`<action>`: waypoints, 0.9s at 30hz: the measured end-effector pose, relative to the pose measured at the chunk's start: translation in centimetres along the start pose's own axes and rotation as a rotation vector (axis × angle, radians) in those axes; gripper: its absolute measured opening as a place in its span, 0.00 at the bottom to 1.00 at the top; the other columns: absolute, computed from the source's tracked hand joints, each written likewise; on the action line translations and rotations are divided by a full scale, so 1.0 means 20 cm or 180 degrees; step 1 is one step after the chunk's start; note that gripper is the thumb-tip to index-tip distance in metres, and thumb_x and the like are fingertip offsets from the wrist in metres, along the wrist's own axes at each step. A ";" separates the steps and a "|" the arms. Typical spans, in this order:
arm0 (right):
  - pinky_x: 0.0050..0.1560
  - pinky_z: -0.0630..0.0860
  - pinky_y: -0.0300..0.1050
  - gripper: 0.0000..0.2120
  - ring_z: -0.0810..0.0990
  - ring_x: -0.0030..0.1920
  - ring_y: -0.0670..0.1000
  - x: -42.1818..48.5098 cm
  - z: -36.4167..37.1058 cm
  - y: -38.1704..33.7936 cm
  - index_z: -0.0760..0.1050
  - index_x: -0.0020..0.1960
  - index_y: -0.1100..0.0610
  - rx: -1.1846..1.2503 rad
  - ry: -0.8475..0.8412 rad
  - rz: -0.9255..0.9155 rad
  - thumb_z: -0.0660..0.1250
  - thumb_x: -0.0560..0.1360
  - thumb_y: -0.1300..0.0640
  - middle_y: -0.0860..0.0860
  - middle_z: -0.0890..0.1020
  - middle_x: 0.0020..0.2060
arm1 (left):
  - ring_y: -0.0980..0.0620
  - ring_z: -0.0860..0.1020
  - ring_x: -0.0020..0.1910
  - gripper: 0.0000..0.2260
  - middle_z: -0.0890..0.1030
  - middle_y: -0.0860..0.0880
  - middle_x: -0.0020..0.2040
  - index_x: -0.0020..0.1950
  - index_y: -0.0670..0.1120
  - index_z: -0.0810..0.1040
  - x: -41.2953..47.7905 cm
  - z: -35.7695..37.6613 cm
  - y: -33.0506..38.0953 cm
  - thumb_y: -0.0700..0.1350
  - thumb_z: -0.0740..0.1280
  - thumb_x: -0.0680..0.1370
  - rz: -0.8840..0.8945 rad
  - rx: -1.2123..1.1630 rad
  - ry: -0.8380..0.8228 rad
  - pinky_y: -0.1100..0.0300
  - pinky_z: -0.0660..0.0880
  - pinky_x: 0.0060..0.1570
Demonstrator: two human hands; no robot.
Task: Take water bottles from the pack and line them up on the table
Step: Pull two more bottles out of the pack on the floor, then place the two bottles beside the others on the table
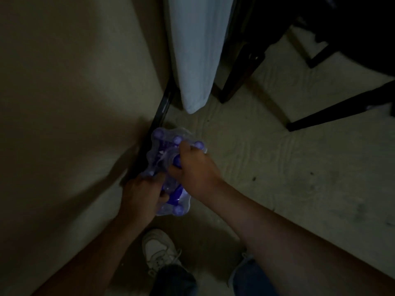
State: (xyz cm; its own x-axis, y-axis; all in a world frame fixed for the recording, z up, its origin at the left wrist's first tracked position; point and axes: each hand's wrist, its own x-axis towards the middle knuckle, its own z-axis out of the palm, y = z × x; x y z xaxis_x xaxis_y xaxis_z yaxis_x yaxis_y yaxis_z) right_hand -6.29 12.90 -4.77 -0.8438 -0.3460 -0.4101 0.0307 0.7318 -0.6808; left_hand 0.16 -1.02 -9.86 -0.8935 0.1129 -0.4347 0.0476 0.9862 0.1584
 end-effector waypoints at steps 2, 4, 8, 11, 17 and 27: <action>0.40 0.65 0.40 0.16 0.79 0.50 0.58 -0.05 -0.13 -0.07 0.68 0.60 0.62 -0.0006 0.0030 0.0040 0.63 0.77 0.55 0.59 0.79 0.52 | 0.41 0.80 0.43 0.14 0.83 0.42 0.45 0.54 0.47 0.79 -0.04 -0.15 0.07 0.48 0.70 0.70 -0.0067 -0.0240 0.0022 0.56 0.73 0.39; 0.42 0.71 0.44 0.16 0.80 0.49 0.58 -0.11 -0.27 -0.16 0.69 0.60 0.61 0.0066 0.0022 0.0093 0.64 0.76 0.54 0.59 0.80 0.52 | 0.40 0.80 0.40 0.14 0.83 0.40 0.42 0.52 0.44 0.80 -0.09 -0.34 0.13 0.48 0.71 0.69 -0.0062 -0.0492 0.0097 0.56 0.72 0.36; 0.34 0.73 0.49 0.13 0.80 0.42 0.60 -0.30 -0.63 -0.35 0.67 0.49 0.57 0.0204 0.0253 0.0101 0.66 0.72 0.51 0.57 0.79 0.43 | 0.40 0.79 0.33 0.19 0.81 0.42 0.34 0.43 0.45 0.77 -0.23 -0.82 0.24 0.59 0.60 0.65 0.0067 -0.1044 0.0214 0.55 0.71 0.31; 0.34 0.64 0.46 0.13 0.77 0.39 0.62 -0.46 -0.93 -0.47 0.61 0.43 0.53 -0.0041 0.0663 -0.0078 0.65 0.71 0.49 0.57 0.77 0.38 | 0.44 0.79 0.35 0.14 0.80 0.47 0.34 0.42 0.47 0.75 -0.27 -1.22 0.39 0.56 0.66 0.65 0.0200 -0.1329 0.0076 0.55 0.71 0.33; 0.40 0.71 0.52 0.12 0.79 0.42 0.64 -0.69 -1.75 -0.63 0.67 0.48 0.55 -0.0531 0.1296 -0.0380 0.61 0.74 0.46 0.59 0.80 0.43 | 0.51 0.76 0.34 0.08 0.78 0.54 0.34 0.42 0.51 0.75 -0.21 -2.02 0.87 0.48 0.71 0.66 0.0822 -0.1105 0.0208 0.55 0.74 0.36; 0.35 0.69 0.48 0.10 0.77 0.38 0.60 -0.86 -2.75 -0.63 0.68 0.45 0.57 -0.0565 0.1643 -0.0396 0.64 0.74 0.51 0.54 0.75 0.37 | 0.53 0.75 0.36 0.08 0.77 0.54 0.36 0.43 0.54 0.72 0.05 -2.77 1.56 0.50 0.70 0.69 0.1069 -0.1018 0.0776 0.59 0.68 0.33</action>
State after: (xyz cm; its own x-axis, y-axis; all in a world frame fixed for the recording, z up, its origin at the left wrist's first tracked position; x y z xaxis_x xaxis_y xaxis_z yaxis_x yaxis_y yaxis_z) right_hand -21.56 42.00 44.22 -0.9895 -0.1366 0.0476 -0.1390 0.8069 -0.5741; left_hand -24.04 23.13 43.82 -0.9322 0.3478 -0.1005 0.2447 0.8100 0.5329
